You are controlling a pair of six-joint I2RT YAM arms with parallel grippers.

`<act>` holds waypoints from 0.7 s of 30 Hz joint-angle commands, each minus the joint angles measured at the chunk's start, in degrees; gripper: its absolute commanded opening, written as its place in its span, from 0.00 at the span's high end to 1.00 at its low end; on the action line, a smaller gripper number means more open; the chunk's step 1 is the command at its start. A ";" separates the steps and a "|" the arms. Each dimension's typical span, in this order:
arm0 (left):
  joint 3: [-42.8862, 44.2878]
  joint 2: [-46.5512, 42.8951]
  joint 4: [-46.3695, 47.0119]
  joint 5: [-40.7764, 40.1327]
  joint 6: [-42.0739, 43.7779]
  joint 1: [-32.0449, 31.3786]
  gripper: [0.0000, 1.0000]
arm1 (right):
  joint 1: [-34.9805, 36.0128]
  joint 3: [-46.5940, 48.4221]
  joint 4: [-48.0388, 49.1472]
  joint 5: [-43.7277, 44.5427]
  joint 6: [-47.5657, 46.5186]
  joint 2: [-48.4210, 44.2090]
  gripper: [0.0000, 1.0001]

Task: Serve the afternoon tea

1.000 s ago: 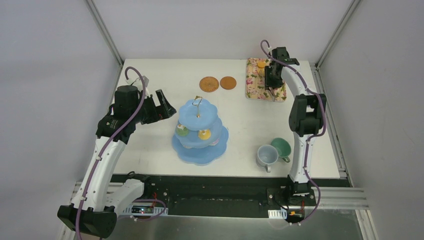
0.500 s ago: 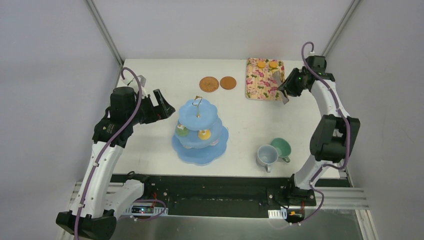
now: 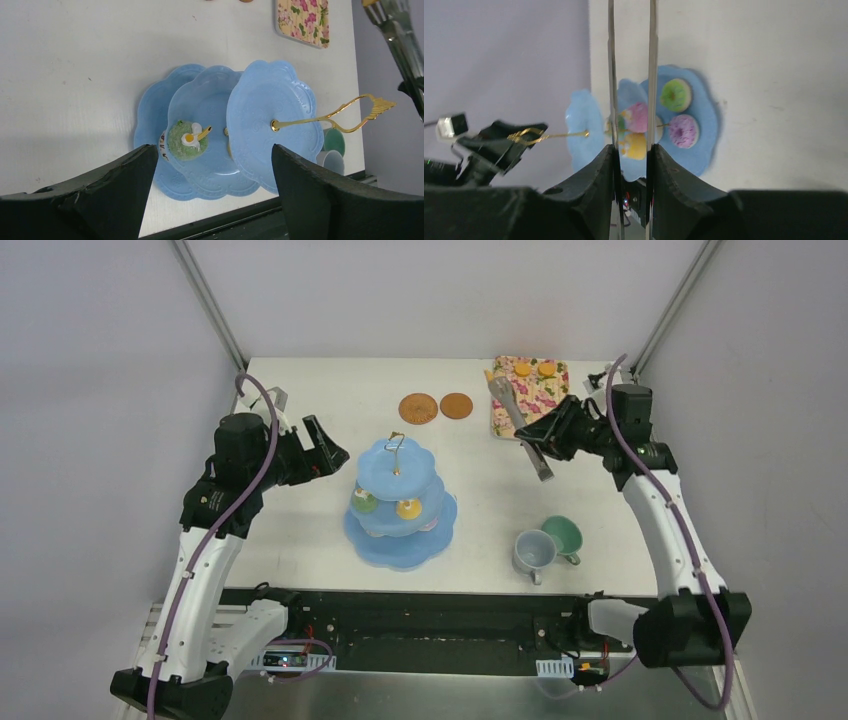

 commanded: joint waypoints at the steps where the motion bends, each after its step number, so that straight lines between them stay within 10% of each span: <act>1: 1.35 0.23 2.78 0.99 -2.10 -0.46 0.13 | 7.87 0.67 4.12 -2.73 5.56 -7.40 0.80; 21: 0.39 -0.39 3.25 1.96 -3.04 -0.46 0.13 | 33.58 3.39 -4.57 8.71 6.32 -11.18 0.80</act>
